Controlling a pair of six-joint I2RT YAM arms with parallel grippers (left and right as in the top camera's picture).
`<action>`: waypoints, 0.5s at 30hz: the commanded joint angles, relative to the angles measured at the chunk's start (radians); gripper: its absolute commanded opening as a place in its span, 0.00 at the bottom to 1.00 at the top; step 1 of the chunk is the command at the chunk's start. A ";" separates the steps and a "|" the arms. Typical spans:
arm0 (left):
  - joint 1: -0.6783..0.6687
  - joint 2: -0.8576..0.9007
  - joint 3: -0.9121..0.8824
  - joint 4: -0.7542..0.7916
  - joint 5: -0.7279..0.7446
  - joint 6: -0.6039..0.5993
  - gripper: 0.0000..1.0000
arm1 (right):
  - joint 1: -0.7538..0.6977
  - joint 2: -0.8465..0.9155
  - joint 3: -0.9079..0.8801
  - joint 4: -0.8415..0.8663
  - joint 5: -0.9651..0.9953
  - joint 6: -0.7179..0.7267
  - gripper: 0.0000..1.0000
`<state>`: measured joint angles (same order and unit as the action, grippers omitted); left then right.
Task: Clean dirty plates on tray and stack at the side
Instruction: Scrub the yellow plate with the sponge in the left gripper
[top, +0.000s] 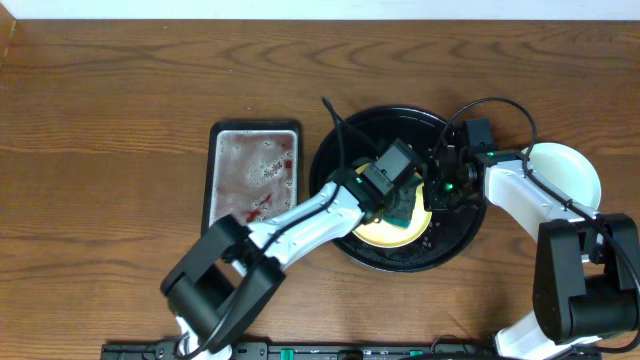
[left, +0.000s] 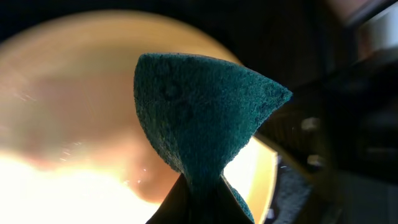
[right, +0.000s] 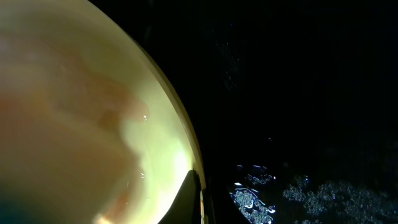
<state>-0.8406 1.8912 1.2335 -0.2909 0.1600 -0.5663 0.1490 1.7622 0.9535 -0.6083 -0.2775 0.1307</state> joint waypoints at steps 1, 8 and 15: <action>0.011 0.063 -0.004 -0.015 -0.016 -0.019 0.08 | 0.016 0.029 -0.035 -0.009 0.018 0.004 0.01; 0.056 0.034 -0.003 -0.087 -0.154 0.077 0.07 | 0.016 0.029 -0.035 -0.010 0.018 0.004 0.01; 0.129 -0.116 -0.003 -0.155 -0.153 0.128 0.07 | 0.016 0.029 -0.035 -0.003 0.019 0.004 0.01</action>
<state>-0.7464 1.8805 1.2327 -0.4259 0.0586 -0.4812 0.1490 1.7622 0.9535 -0.6090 -0.2794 0.1307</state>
